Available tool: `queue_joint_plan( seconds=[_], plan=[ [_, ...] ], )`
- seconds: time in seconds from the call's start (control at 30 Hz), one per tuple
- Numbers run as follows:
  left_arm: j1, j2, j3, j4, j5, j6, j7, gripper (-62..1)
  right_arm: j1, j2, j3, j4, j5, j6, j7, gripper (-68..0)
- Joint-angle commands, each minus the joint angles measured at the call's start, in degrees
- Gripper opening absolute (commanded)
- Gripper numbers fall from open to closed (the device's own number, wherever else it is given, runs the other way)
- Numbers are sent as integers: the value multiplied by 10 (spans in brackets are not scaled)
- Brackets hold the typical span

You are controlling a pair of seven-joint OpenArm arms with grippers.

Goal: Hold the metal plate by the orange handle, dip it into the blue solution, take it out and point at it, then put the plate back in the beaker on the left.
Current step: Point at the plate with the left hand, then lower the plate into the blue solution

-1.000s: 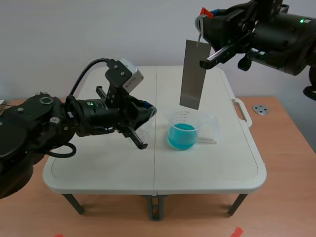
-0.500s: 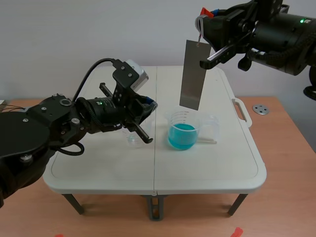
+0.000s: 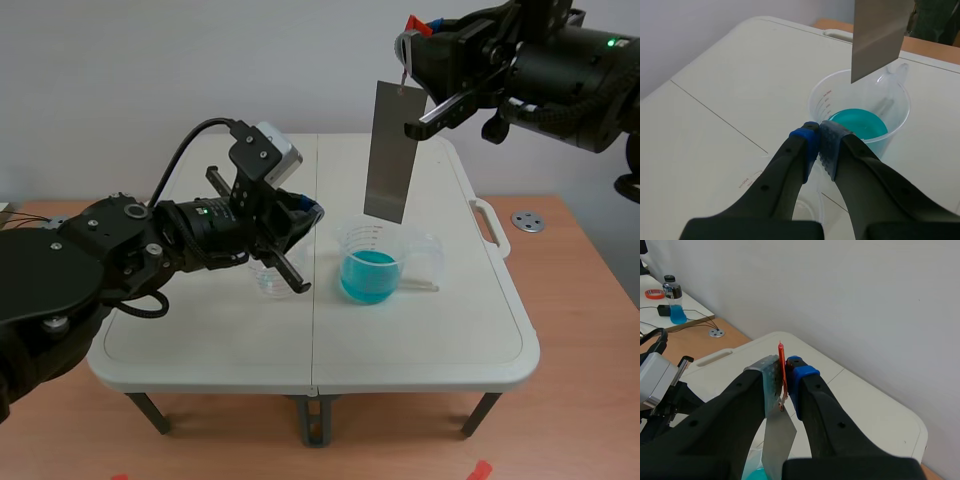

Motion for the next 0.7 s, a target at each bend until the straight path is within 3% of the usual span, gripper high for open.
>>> queue_joint_plan(
  seconds=[0.0, 0.43, 0.67],
  plan=[
    [-12, 5, -1, 7, -4, -9, -8, -578, 7, 4, 6, 5, 7, -4, 9, -662],
    [-11, 5, -1, 7, -2, -9, -5, -578, 7, 4, 6, 5, 7, -4, 9, -662],
    [13, -70, -34, 46, -26, -5, -6, -578, 7, 4, 6, 5, 7, -4, 9, -662]
  ],
)
